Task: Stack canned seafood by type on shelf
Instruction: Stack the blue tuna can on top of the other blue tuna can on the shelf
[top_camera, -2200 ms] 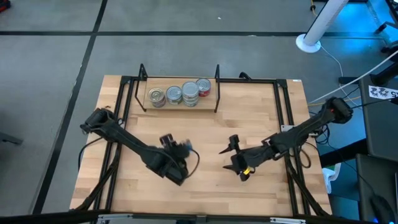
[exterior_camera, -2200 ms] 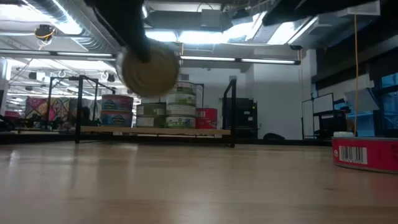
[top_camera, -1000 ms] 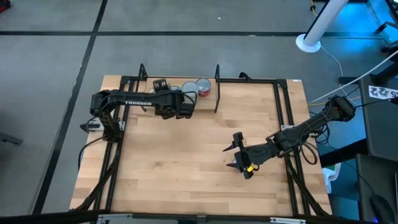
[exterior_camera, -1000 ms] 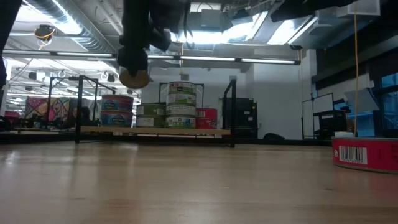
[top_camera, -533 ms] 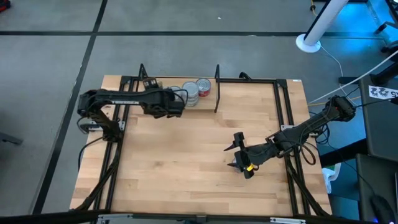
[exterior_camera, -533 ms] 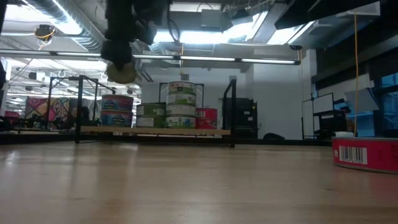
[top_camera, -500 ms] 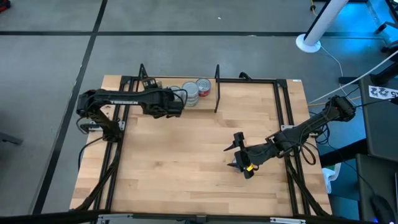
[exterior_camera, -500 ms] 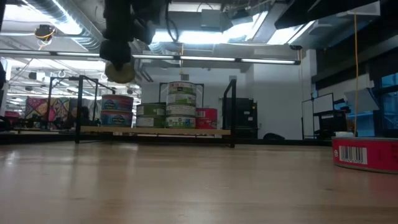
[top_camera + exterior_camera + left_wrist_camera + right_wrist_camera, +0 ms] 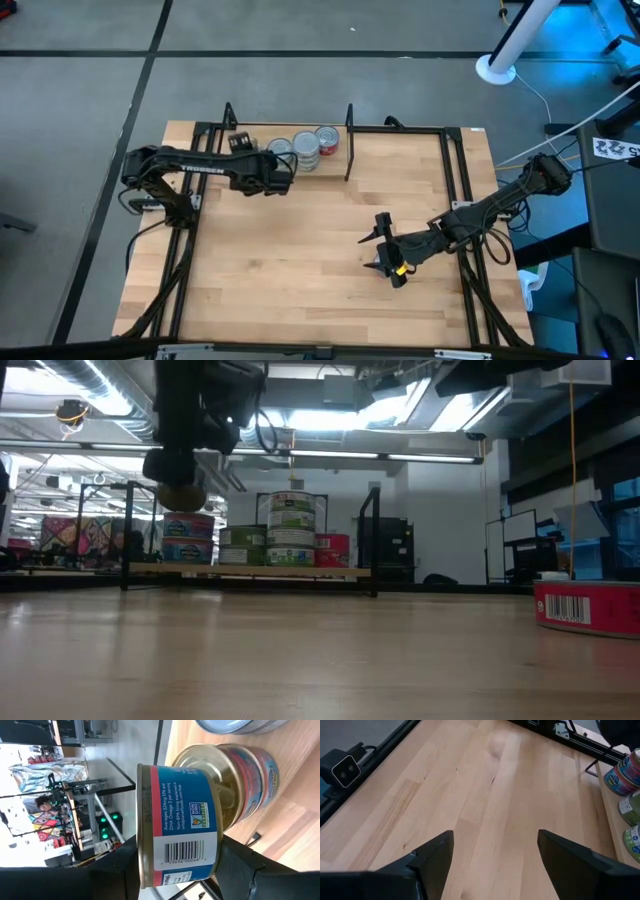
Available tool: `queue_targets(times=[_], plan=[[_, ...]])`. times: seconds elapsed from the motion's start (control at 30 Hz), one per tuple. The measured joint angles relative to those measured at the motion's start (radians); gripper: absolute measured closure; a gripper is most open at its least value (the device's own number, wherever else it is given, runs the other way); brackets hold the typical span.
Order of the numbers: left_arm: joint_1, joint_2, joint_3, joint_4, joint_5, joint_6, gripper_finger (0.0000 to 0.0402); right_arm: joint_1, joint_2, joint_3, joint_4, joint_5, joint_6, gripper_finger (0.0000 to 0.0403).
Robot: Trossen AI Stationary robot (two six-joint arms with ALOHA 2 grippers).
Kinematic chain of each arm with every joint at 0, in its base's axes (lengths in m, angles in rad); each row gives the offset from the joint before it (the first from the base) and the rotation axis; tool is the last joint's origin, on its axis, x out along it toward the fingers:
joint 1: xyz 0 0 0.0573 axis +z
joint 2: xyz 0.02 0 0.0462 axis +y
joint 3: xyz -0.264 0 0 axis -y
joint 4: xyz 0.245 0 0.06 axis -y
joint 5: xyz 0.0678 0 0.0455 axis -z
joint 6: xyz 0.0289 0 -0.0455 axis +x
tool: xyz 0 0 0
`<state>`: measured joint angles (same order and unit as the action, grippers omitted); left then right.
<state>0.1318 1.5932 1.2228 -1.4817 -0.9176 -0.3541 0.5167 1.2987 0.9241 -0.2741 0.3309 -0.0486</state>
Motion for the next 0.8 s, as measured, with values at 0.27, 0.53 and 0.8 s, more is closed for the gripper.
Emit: queue_targets(times=[0.27,0.53,0.8], plan=[[0.008,-0.001,-0.046,0.142,-0.024,0.09,0.02,0.0,0.0,0.0,0.001,0.001,0.0,0.0114],[0.008,-0.001,-0.047,0.151,-0.019,0.149,0.0196,0.0,0.0,0.0,0.001,0.001,0.0,0.0114],[0.008,-0.001,-0.047,0.153,-0.012,0.146,0.0194,0.0,0.0,0.0,0.001,0.001,0.0,0.0114]])
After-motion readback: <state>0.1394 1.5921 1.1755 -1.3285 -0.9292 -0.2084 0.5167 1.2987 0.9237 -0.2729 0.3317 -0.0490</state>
